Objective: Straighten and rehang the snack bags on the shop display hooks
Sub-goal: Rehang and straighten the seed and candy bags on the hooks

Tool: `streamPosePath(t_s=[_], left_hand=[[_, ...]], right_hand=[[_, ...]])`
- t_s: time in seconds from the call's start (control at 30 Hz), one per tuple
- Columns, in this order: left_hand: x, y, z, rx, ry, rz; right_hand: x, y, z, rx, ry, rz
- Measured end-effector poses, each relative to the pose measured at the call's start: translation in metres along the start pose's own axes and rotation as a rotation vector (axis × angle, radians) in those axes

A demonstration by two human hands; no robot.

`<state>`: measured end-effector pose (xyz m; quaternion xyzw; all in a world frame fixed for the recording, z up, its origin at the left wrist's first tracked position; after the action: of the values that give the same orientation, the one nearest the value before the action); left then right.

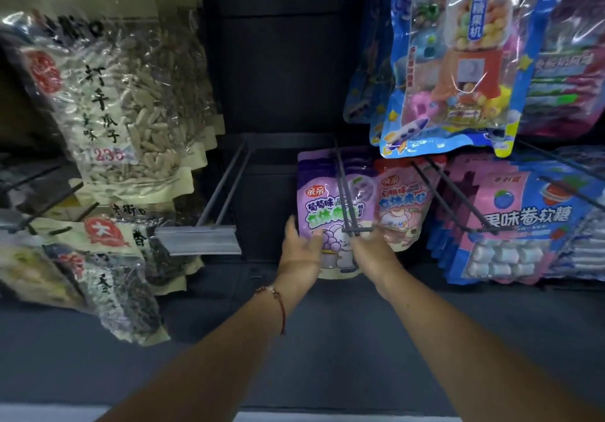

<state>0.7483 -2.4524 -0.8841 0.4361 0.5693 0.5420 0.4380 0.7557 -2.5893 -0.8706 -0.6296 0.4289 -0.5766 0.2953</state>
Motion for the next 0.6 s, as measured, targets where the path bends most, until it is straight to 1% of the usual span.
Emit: streamPosePath(t_s=[0.03, 0.07, 0.13, 0.17, 0.2, 0.23, 0.27, 0.3, 0.37, 0.4, 0.5, 0.6], left_hand=[[0.009, -0.002, -0.016, 0.023, 0.047, 0.082], [0.021, -0.008, -0.034, 0.021, 0.018, 0.195], [0.041, -0.019, -0.079, -0.063, -0.237, 0.435], [0.054, -0.026, -0.104, -0.116, -0.367, 0.621], [0.069, -0.023, -0.132, -0.233, -0.439, 0.842], [0.085, -0.014, -0.152, -0.407, -0.450, 0.997], [0.099, 0.008, -0.172, -0.552, -0.434, 1.049], [0.111, 0.033, -0.188, -0.638, -0.455, 1.023], [0.130, 0.076, -0.204, -0.710, -0.453, 0.971], [0.138, 0.097, -0.207, -0.704, -0.453, 0.984], [0.154, 0.154, -0.199, -0.760, -0.355, 1.123], [0.173, 0.188, -0.178, -0.697, -0.204, 1.340]], right_hand=[[0.002, 0.002, -0.015, 0.035, -0.018, -0.021], [0.005, 0.002, -0.034, 0.069, -0.038, -0.051], [0.013, 0.007, -0.072, 0.171, -0.089, -0.181], [0.017, 0.011, -0.091, 0.242, -0.128, -0.306], [0.023, 0.015, -0.112, 0.321, -0.168, -0.435], [0.031, 0.013, -0.133, 0.403, -0.201, -0.550], [0.039, 0.010, -0.150, 0.474, -0.226, -0.635], [0.048, 0.001, -0.167, 0.533, -0.257, -0.695], [0.059, -0.023, -0.190, 0.622, -0.305, -0.773], [0.062, -0.038, -0.198, 0.673, -0.314, -0.821], [0.060, -0.089, -0.213, 0.770, -0.273, -0.908], [0.046, -0.139, -0.216, 0.846, -0.209, -0.880]])
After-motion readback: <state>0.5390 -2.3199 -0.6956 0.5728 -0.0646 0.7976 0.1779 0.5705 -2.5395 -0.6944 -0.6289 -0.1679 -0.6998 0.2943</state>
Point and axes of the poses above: each hand's wrist, its own z-axis towards the middle knuckle, its own x-axis out of the back of the hand, y = z × x, the point moved 2 cm from there along z, towards the middle knuckle, and after that the axes turned 9 degrees about -z, right-handed, at the moved point
